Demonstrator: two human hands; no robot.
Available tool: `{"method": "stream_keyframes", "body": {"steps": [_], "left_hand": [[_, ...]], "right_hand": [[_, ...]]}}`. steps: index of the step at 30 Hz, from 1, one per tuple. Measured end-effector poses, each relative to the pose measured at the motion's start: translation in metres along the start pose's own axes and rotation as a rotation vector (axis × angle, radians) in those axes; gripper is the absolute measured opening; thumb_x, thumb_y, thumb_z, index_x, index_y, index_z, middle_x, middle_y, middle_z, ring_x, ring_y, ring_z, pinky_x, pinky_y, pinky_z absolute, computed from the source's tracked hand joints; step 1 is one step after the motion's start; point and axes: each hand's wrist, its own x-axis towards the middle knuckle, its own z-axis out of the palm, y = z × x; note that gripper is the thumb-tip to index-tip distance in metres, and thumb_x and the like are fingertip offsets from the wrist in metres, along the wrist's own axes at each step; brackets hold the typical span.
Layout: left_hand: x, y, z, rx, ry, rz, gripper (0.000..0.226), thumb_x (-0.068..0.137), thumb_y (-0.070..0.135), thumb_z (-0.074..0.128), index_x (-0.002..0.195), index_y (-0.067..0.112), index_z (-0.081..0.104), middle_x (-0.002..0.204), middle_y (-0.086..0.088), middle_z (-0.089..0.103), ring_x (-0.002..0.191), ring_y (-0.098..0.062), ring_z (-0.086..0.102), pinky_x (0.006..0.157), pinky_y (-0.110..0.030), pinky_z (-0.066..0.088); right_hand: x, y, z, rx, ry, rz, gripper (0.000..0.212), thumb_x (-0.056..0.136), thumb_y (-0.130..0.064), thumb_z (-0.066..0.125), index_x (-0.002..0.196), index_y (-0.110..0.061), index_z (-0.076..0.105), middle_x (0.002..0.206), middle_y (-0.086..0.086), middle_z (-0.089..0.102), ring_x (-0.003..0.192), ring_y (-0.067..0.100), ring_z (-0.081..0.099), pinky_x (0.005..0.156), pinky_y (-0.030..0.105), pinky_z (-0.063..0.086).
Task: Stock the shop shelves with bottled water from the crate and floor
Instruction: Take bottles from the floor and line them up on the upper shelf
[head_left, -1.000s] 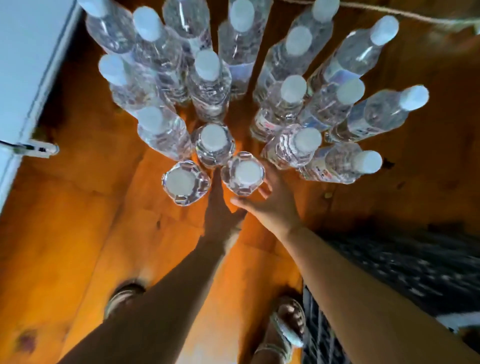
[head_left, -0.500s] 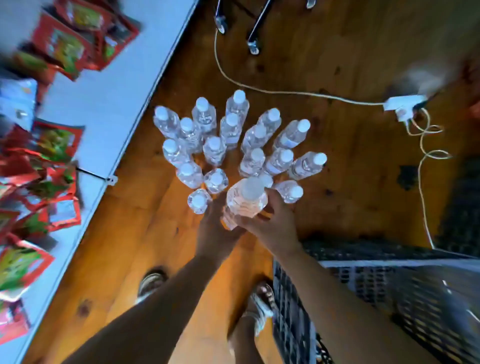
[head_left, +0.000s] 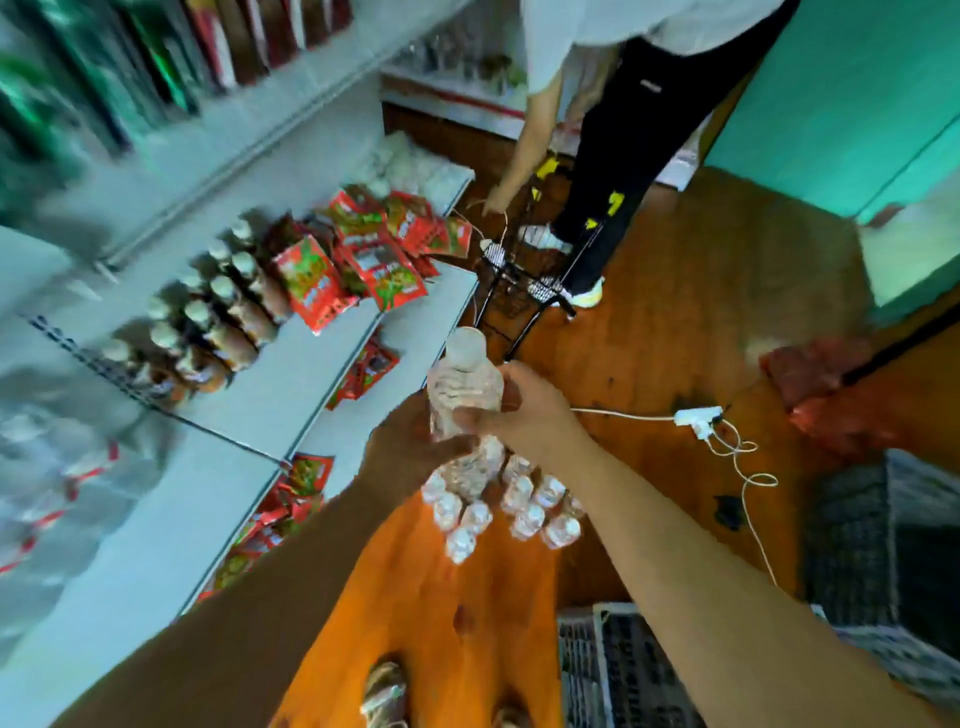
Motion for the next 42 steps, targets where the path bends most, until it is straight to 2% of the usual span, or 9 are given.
{"method": "stream_keyframes", "body": {"steps": [4,9,13,21,26,32,35,37,42], "left_hand": [[-0.028,0.06,-0.049,-0.021,0.15,0.061,0.049,0.061,0.041,0.083,0.104,0.037,0.059,0.094,0.011,0.061,0.082,-0.007,0.057,0.072,-0.018,0.043],[-0.089,0.093,-0.114,-0.027,0.249,0.18,0.065,0.054,0.049,0.08,0.113,0.045,0.054,0.086,0.01,0.06,0.063,-0.006,0.057,0.069,-0.022,0.048],[-0.149,0.106,-0.167,-0.116,0.373,0.268,0.052,0.06,0.027,0.077,0.106,0.041,0.057,0.084,0.015,0.066,0.072,0.0,0.056,0.071,-0.016,0.045],[-0.279,0.091,-0.261,-0.281,0.712,0.257,0.07,0.056,0.025,0.078,0.118,0.04,0.051,0.107,0.0,0.067,0.095,-0.018,0.065,0.081,-0.028,0.054],[-0.345,0.067,-0.328,-0.218,0.91,0.237,0.09,0.048,0.036,0.081,0.13,0.034,0.045,0.111,-0.003,0.067,0.097,-0.02,0.066,0.085,-0.036,0.055],[-0.4,0.032,-0.42,-0.182,1.136,0.252,0.078,0.053,0.02,0.079,0.125,0.034,0.05,0.103,-0.003,0.069,0.085,-0.012,0.067,0.069,-0.024,0.054],[-0.416,0.007,-0.462,-0.183,1.243,0.25,0.082,0.055,0.021,0.077,0.131,0.024,0.047,0.102,-0.003,0.068,0.083,-0.013,0.067,0.073,-0.029,0.056],[-0.425,-0.01,-0.485,-0.145,1.311,0.213,0.076,0.055,0.025,0.076,0.125,0.033,0.047,0.099,0.005,0.067,0.083,-0.013,0.066,0.076,-0.03,0.056],[-0.439,-0.054,-0.533,-0.003,1.428,0.12,0.075,0.06,0.027,0.083,0.119,0.046,0.04,0.11,0.016,0.049,0.096,-0.013,0.059,0.087,-0.029,0.048]], "right_hand": [[-0.022,-0.064,0.001,0.036,-0.029,-0.171,0.037,0.066,-0.048,0.076,0.095,-0.034,0.057,0.106,-0.003,0.065,0.1,0.018,0.06,0.087,0.038,0.05],[-0.049,-0.134,0.015,0.186,-0.114,-0.363,0.014,0.08,-0.019,0.07,0.079,-0.03,0.062,0.063,-0.012,0.066,0.057,-0.002,0.058,0.055,0.019,0.041],[-0.079,-0.188,0.049,0.258,-0.28,-0.46,0.014,0.083,-0.009,0.065,0.075,-0.019,0.06,0.049,-0.008,0.061,0.05,0.009,0.056,0.047,0.019,0.043],[-0.159,-0.279,0.159,0.32,-0.605,-0.562,0.012,0.083,-0.018,0.064,0.094,-0.013,0.065,0.096,0.008,0.067,0.086,0.019,0.063,0.063,0.029,0.054],[-0.213,-0.33,0.239,0.232,-0.835,-0.655,0.03,0.075,-0.029,0.066,0.1,-0.012,0.065,0.095,0.008,0.071,0.083,0.019,0.069,0.065,0.029,0.058],[-0.258,-0.377,0.344,0.325,-1.052,-0.701,0.01,0.084,-0.016,0.063,0.094,-0.019,0.062,0.088,-0.001,0.07,0.072,0.007,0.068,0.061,0.018,0.052],[-0.274,-0.386,0.404,0.329,-1.117,-0.744,0.037,0.078,0.002,0.066,0.105,-0.021,0.055,0.101,0.001,0.067,0.088,0.011,0.066,0.071,0.019,0.052],[-0.282,-0.388,0.444,0.268,-1.122,-0.79,0.056,0.07,-0.005,0.073,0.117,-0.026,0.051,0.113,0.0,0.064,0.1,0.015,0.063,0.074,0.021,0.05],[-0.286,-0.392,0.521,0.222,-1.166,-0.7,0.066,0.084,-0.008,0.065,0.129,-0.043,0.033,0.119,-0.007,0.057,0.097,0.009,0.06,0.072,0.029,0.05]]}}
